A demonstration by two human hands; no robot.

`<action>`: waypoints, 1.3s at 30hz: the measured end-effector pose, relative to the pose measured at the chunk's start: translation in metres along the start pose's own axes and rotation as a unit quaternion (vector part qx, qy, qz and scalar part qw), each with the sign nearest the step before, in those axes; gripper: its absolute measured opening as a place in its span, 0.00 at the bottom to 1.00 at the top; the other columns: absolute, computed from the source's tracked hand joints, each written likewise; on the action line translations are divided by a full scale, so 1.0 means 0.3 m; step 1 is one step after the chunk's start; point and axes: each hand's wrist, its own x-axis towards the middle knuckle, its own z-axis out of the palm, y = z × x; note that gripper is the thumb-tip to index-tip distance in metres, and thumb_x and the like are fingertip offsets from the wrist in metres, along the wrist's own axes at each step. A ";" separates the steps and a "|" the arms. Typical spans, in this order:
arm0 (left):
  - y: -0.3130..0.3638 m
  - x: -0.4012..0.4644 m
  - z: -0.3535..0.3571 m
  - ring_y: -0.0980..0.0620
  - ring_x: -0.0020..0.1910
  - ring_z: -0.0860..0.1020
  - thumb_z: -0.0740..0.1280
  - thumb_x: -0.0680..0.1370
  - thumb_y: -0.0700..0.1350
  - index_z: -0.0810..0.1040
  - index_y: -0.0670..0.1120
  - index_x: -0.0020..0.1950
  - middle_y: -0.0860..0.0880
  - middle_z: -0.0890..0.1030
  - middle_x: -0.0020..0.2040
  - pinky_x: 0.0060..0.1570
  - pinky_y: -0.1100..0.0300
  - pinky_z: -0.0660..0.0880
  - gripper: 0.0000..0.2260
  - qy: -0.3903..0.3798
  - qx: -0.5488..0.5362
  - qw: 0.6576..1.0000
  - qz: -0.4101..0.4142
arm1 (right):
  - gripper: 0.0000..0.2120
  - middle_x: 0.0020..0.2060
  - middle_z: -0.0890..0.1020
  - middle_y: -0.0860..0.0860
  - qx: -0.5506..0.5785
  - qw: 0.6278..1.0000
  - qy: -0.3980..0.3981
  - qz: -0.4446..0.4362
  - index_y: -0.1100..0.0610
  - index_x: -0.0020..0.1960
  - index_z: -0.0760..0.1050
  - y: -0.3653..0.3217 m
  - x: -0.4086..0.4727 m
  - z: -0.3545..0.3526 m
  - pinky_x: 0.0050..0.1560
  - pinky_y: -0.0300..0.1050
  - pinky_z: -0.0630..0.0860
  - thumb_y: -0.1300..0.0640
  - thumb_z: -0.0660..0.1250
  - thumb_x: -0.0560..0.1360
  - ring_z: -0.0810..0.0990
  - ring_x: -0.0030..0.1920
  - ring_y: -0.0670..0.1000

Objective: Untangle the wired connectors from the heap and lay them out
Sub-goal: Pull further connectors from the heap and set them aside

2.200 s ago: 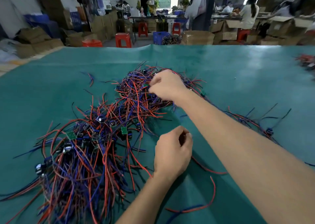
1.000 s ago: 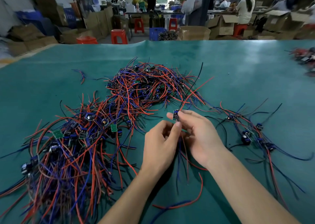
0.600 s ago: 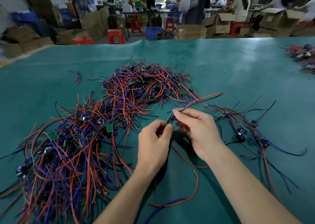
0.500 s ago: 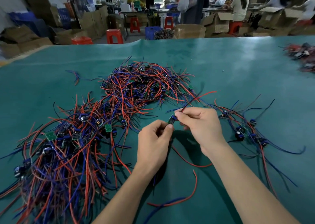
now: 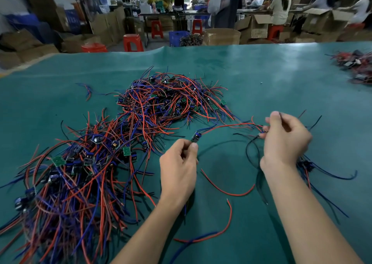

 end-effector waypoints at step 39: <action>-0.001 0.000 0.007 0.52 0.35 0.80 0.61 0.75 0.50 0.78 0.51 0.44 0.53 0.81 0.33 0.41 0.50 0.77 0.07 -0.061 0.069 0.995 0.037 | 0.22 0.72 0.71 0.61 -0.570 0.656 -0.466 -0.165 0.55 0.70 0.74 -0.114 -0.158 0.562 0.61 0.58 0.79 0.54 0.62 0.77 0.80 0.61 0.65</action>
